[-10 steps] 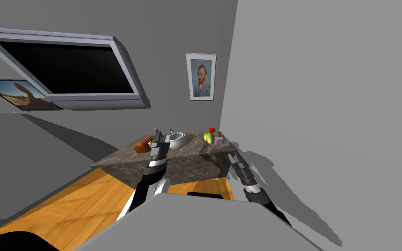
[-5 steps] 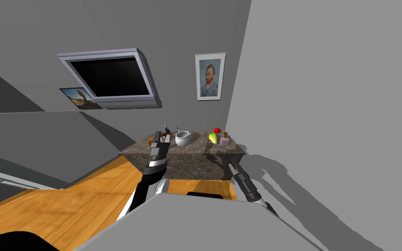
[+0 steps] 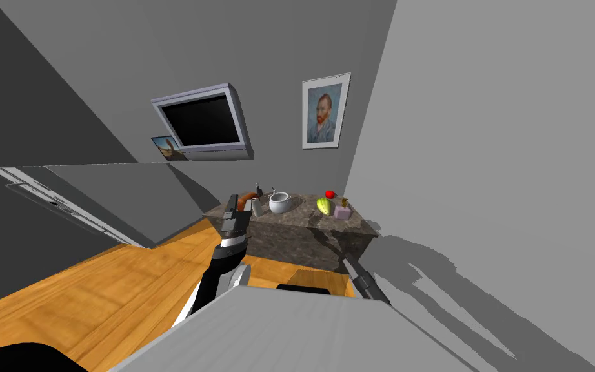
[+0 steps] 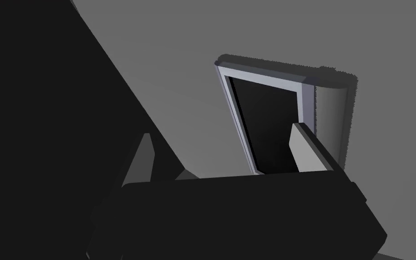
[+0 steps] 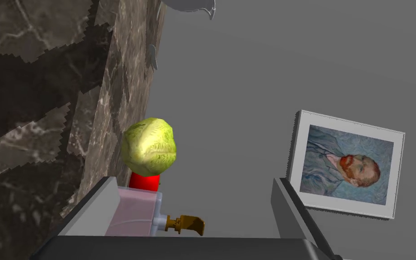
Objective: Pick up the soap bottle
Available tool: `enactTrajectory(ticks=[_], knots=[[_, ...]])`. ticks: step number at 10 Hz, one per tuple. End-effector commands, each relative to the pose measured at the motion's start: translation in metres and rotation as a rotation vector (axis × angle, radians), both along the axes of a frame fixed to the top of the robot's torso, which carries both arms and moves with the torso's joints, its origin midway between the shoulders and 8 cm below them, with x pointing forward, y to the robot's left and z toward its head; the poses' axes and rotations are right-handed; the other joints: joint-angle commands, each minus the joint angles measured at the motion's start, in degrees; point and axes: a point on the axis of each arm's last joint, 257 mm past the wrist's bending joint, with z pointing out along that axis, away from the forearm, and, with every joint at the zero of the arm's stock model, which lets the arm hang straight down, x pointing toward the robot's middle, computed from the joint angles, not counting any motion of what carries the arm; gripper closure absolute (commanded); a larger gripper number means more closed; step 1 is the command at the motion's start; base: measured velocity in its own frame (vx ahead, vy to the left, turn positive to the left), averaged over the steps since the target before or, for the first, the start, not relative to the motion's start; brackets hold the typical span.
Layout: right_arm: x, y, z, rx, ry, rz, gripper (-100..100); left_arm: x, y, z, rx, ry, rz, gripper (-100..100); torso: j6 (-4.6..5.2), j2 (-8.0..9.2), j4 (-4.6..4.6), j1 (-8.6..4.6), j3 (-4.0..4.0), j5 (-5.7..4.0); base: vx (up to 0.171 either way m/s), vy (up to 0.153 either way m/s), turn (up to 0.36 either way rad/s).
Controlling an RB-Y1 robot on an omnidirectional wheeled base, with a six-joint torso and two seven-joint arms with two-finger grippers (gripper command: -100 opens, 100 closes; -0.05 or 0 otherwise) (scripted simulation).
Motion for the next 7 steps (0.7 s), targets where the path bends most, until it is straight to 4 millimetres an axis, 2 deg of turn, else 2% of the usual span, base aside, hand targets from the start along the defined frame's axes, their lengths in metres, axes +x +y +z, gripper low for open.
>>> enactTrajectory(ticks=[1,2,3,5,6,7], knots=[[-0.025,-0.006,-0.028,-0.050,0.066,0.010,-100,0.000,0.000,0.000,0.000,0.000,0.000,0,0.00,0.00,0.00,0.00,0.00,0.00,-0.003,-0.003,0.361],[-0.027,-0.009,-0.030,-0.078,0.071,0.028,-100,0.000,0.000,0.000,0.000,0.000,0.000,0,-0.02,-0.01,-0.01,-0.01,-0.01,0.00,-0.001,-0.010,0.156],[-0.048,-0.016,-0.051,-0.114,0.128,0.029,-100,0.000,0.000,0.000,0.000,0.000,0.000,0,0.02,-0.02,-0.01,-0.03,-0.01,0.00,0.003,-0.002,0.314],[-0.052,-0.021,-0.053,-0.150,0.135,0.057,-100,0.000,0.000,0.000,0.000,0.000,0.000,0,0.03,-0.05,-0.01,-0.02,-0.03,0.00,0.003,-0.007,0.090],[-0.074,-0.031,-0.072,-0.195,0.189,0.059,-100,0.000,0.000,0.000,0.000,0.000,0.000,0,0.04,-0.05,-0.01,-0.01,-0.03,0.00,0.006,0.002,0.325],[-0.076,-0.034,-0.073,-0.214,0.194,0.075,-100,0.000,0.000,0.000,0.000,0.000,0.000,0,-0.03,-0.07,-0.01,0.01,-0.04,0.00,0.008,-0.008,0.261]])
